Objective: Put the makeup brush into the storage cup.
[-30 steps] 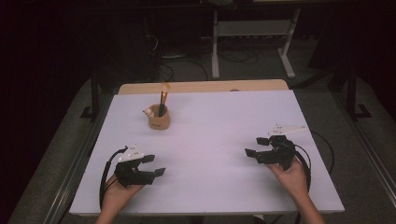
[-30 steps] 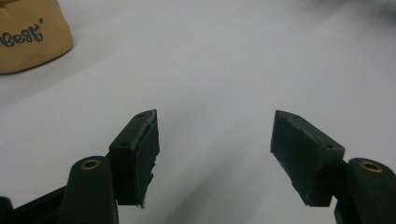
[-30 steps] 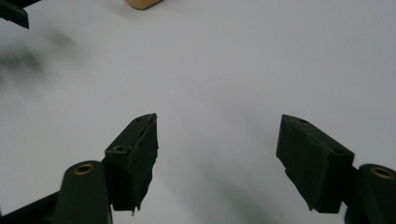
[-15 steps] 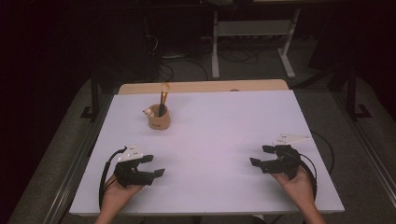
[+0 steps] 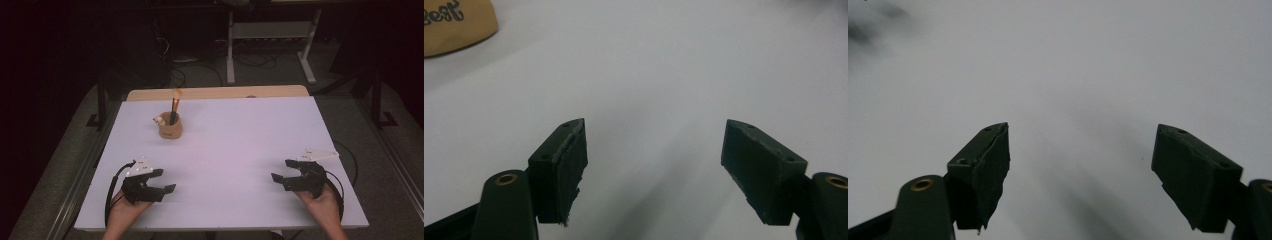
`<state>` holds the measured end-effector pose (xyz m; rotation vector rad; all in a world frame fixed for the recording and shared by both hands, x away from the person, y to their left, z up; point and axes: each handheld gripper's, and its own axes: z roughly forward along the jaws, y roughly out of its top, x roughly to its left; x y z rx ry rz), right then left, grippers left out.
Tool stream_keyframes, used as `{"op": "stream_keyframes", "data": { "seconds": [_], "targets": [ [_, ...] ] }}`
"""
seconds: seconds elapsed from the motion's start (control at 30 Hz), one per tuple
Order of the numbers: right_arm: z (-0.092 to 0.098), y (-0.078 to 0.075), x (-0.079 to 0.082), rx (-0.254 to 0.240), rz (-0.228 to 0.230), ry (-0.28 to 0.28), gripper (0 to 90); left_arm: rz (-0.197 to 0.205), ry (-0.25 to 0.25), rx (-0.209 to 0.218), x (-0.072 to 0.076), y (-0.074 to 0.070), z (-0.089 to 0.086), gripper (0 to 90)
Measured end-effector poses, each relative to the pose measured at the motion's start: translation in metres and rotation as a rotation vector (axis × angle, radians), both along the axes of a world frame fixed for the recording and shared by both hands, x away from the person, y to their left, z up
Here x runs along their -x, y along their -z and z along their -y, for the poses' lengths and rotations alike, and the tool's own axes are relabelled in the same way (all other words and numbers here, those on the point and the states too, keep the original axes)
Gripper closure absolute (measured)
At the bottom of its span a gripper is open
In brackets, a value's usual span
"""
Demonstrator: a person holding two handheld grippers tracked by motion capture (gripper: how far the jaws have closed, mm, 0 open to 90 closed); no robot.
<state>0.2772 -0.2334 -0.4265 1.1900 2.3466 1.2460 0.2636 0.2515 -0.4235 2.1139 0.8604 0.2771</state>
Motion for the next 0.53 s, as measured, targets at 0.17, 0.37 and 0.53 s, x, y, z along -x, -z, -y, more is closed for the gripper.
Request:
{"op": "stream_keyframes", "data": {
  "seconds": [0.17,0.37,0.53],
  "targets": [
    [0.001,0.000,0.006,0.008,0.001,-0.004,22.2,-0.012,0.022,-0.031,0.002,0.003,0.000,26.4],
    [0.005,-0.002,0.012,0.018,0.035,-0.008,22.2,-0.012,0.023,-0.030,0.002,0.003,-0.001,26.3],
    [0.004,-0.004,0.014,0.036,0.038,-0.014,21.6,-0.012,0.028,-0.053,0.002,0.004,0.001,26.3]
  ]
}}
